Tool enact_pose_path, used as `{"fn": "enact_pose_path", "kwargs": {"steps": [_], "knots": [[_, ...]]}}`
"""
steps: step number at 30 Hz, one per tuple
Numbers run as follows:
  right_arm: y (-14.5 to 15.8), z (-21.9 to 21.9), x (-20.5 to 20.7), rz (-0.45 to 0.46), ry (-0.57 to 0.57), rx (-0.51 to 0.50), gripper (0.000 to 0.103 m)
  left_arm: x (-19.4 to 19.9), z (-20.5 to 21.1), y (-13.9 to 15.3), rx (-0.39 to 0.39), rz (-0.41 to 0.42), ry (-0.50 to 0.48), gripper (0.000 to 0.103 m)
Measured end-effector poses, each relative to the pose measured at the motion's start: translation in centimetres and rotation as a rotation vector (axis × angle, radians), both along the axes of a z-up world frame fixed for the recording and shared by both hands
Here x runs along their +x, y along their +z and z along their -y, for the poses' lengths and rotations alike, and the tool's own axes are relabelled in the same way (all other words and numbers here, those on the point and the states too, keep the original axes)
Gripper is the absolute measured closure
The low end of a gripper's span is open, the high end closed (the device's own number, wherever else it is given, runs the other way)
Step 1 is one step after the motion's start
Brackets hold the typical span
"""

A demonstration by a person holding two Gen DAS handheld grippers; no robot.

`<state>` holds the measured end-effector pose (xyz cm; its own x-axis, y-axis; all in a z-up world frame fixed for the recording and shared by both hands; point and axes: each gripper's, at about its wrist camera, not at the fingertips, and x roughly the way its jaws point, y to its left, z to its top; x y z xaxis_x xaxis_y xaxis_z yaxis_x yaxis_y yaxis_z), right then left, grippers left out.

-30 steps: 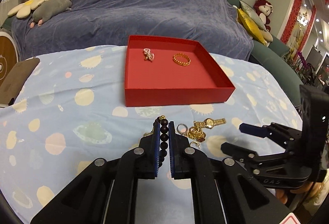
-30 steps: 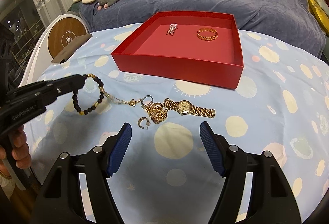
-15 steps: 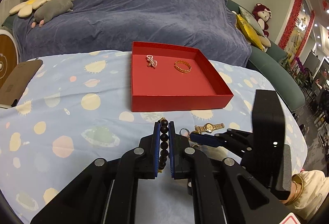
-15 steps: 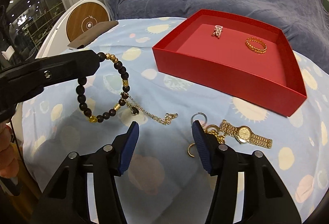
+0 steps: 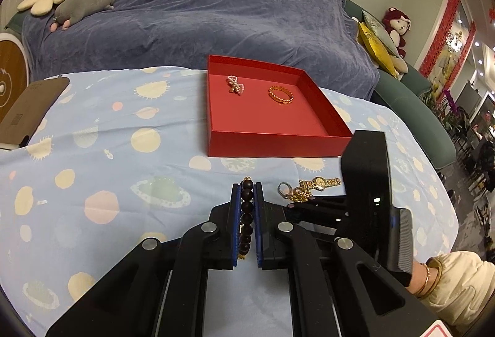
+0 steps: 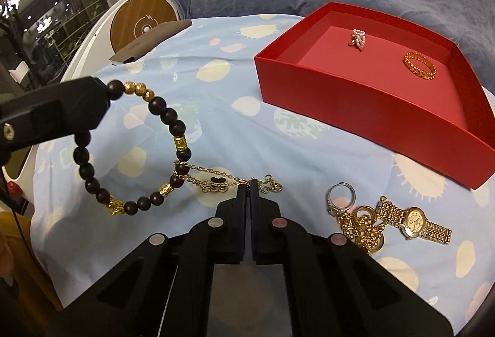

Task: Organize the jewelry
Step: 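Carry both pieces into the red box and open both tools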

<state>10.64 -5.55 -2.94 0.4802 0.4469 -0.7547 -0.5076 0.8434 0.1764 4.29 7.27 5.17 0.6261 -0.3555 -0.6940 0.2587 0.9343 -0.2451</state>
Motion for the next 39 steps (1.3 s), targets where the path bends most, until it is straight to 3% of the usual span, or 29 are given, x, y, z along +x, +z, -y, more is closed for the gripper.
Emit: {"fn": "enact_pose_path", "kwargs": {"steps": [15,34,39], "knots": [[9.5,5.5,-1.2,0.183,-0.075,0.236,0.102,1.8,-1.8,-1.8,0.037,-0.050,0.091,0.097],[11.7,10.5,0.1,0.242,-0.245,0.240,0.102,4.9,2.2,1.6,-0.020,0.033,0.075,0.097],[11.5,12.0,1.1,0.221,-0.302,0.237,0.102,6.2,3.6,2.1,-0.040,0.041,0.071,0.097]]}}
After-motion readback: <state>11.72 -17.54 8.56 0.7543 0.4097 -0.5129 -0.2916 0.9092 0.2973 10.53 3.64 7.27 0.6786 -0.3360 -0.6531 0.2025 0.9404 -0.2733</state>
